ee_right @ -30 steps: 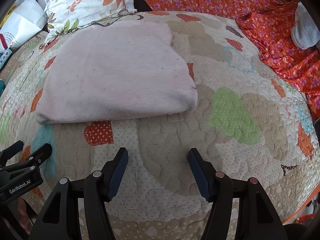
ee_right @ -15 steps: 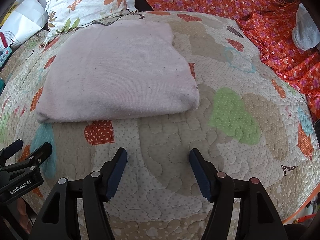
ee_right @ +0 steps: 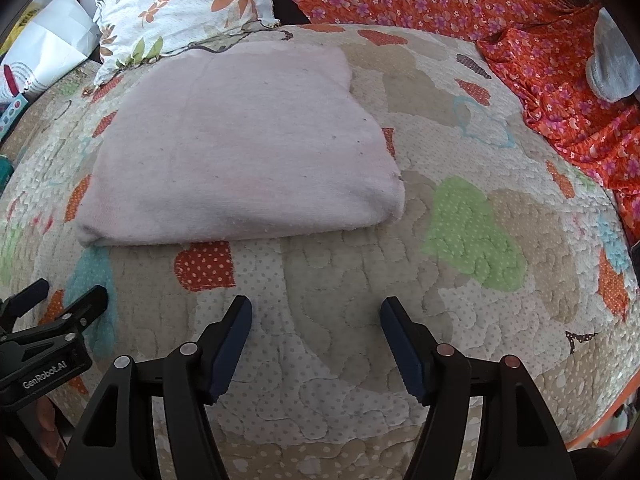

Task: Fold small clothes

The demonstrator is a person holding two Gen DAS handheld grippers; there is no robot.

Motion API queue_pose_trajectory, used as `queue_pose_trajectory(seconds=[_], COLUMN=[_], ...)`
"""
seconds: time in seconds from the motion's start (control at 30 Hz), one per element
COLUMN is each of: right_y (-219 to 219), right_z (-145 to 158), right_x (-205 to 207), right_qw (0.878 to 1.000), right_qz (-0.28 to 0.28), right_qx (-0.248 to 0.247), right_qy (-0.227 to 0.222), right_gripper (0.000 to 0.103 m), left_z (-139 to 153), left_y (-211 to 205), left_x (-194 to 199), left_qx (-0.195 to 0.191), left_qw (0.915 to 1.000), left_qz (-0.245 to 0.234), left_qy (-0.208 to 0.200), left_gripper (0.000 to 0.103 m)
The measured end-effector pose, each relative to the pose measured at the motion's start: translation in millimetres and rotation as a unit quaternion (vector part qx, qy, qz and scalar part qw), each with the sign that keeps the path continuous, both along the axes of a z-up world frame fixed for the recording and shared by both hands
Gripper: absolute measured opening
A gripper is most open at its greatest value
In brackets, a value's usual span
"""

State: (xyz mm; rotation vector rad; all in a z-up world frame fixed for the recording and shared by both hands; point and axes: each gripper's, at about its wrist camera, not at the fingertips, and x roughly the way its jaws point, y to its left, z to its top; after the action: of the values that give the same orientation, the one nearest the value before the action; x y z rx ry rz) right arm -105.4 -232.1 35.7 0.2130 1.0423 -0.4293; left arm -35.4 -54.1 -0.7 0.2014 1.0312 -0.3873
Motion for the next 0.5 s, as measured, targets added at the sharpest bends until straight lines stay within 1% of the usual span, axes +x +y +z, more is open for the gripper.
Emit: queue_pose_trajectory(seconds=[0.37,0.5], right_y=[4.4,5.7], right_z=[-1.0,-0.2], right_x=[1.2,1.0], right_qw=[1.000,1.000], right_qz=[0.004,0.005], right_qx=[-0.003,-0.007], right_qy=[0.000,-0.002], right_gripper=[0.072,0.073], left_z=[-0.6,4.2], left_y=[0.7,2.2], left_x=[-0.2,0.0], left_qx=[-0.001,-0.009], left_qw=[1.0000,1.0000], left_qz=[0.000,0.001], left_qy=[0.000,0.003], left_gripper=[0.103,0.103])
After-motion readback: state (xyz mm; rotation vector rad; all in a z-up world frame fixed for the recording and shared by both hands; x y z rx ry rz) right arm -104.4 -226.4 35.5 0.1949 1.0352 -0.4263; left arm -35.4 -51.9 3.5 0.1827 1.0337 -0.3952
